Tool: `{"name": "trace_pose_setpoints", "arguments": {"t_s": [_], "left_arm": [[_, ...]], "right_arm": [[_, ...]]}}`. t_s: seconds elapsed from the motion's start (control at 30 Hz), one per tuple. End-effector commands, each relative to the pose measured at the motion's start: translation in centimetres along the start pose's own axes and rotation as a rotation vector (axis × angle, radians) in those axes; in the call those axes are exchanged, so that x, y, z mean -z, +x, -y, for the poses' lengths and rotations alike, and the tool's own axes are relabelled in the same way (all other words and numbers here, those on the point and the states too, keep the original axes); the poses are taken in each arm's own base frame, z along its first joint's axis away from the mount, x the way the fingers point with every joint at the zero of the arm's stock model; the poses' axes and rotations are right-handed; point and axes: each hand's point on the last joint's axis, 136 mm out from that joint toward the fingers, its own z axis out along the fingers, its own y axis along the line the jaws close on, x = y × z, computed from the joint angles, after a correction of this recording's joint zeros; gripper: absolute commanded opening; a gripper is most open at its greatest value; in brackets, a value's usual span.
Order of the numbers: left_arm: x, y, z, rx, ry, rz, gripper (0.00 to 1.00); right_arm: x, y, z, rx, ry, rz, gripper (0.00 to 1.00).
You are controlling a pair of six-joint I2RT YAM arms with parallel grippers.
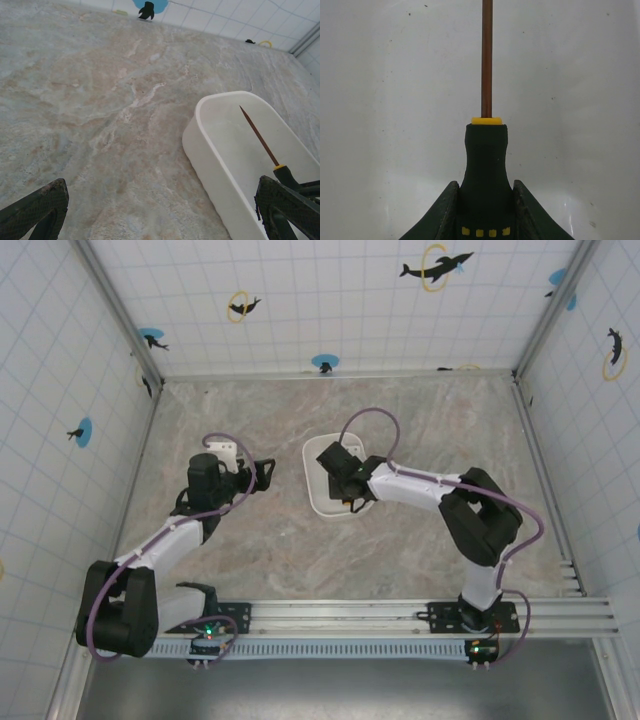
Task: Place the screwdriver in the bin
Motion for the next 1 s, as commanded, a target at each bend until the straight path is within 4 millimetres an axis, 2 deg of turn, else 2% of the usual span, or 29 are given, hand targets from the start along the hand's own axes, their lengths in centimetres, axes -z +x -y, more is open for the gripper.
{"name": "trace_pose_setpoints", "arguments": {"t_s": [0.0,0.37,0.73,0.97], "left_arm": [[0.0,0.4,0.3,-0.014,0.010,-0.005,0.98],[0.0,0.4,0.3,-0.011,0.009,-0.007,0.98],[0.1,0.5,0.3,-0.011,0.009,-0.009,0.98],[0.1,0.5,0.3,-0.019,0.009,-0.009,0.98]], "right_arm": [[-0.1,-1.1,-1.0,0.008,0.003,0.026,0.00],[-1.7,-0.5,-1.1,0.032,0.024,-0.005,0.02],[-2.8,0.3,-1.2,0.042,0.032,-0.032,0.09],[-3.2,0.5,-1.1,0.047,0.040,-0.040,0.19]]}}
